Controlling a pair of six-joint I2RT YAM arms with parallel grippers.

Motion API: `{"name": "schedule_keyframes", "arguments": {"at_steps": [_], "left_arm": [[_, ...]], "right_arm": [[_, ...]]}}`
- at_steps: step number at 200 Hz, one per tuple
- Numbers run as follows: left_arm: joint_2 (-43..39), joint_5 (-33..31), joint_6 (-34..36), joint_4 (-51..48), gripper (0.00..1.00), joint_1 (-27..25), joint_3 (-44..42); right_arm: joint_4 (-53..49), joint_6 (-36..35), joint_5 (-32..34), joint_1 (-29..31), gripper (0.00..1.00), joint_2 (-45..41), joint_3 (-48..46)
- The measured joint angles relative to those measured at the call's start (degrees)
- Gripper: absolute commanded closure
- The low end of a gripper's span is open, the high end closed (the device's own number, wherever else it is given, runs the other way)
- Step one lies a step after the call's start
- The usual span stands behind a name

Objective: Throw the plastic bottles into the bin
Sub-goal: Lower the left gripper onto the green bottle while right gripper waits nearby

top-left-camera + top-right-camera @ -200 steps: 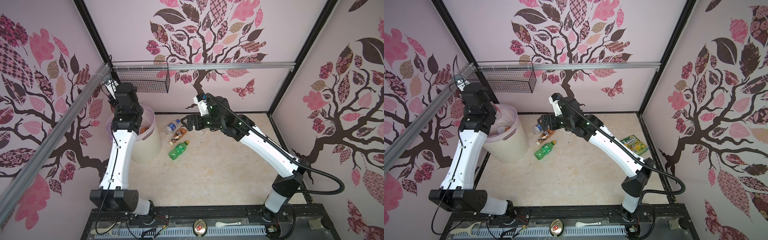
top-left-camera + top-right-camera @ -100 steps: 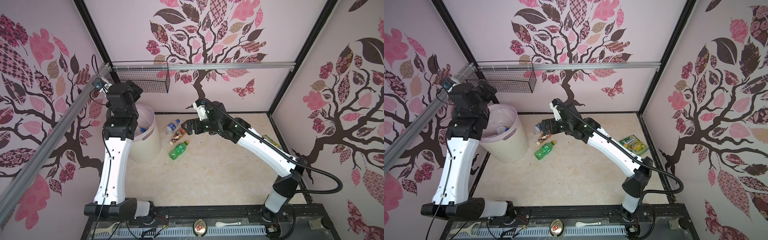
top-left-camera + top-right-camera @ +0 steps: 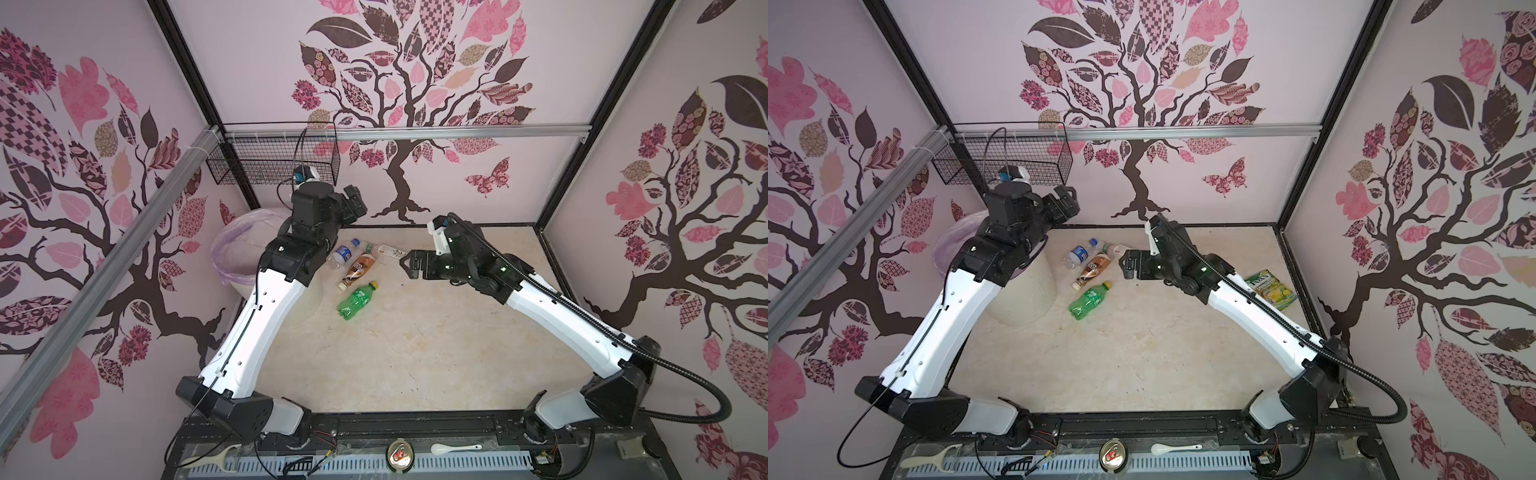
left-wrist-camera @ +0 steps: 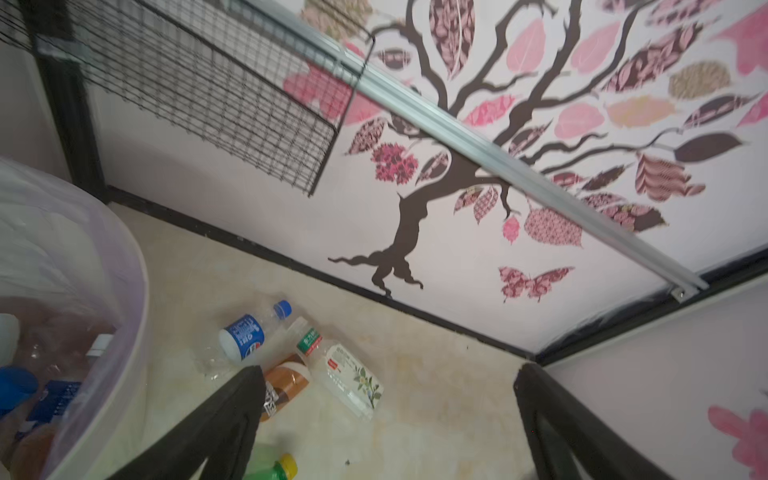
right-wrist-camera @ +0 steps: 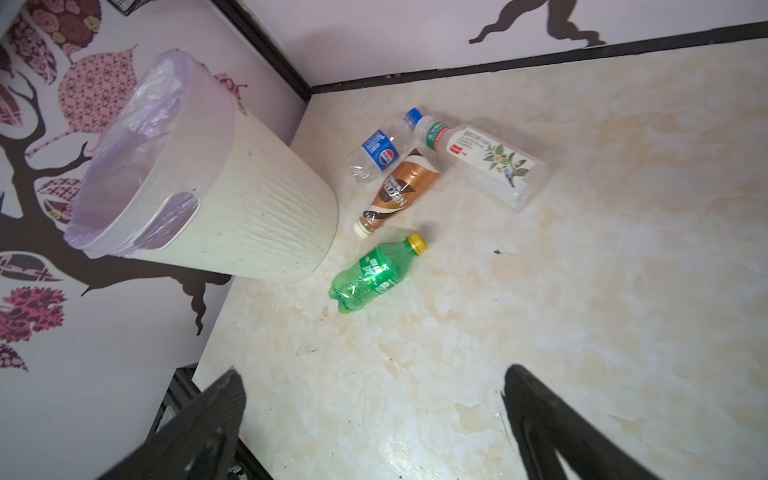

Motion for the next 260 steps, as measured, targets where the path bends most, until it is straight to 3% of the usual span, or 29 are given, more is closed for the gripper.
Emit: {"name": "schedule_keyframes", "arguments": {"at_steps": [95,196,260], "left_arm": [[10.71,8.33,6.34,-15.13,0.02,-3.43,-8.61],[22.45,7.72,15.23,-21.53,0.02,-2.89,-11.10],[28.17,8.61,18.95,-21.64,0.02,2.03,-11.10]], "right_arm": [[-2.99,2.97,2.38,-0.72,0.01,-11.39,-12.66],[-2.19,2.86,-0.42,-0.72,0.01,-9.73,-13.09],[-1.55,1.22,-2.75,-0.72,0.00,-4.76,-12.85]]}}
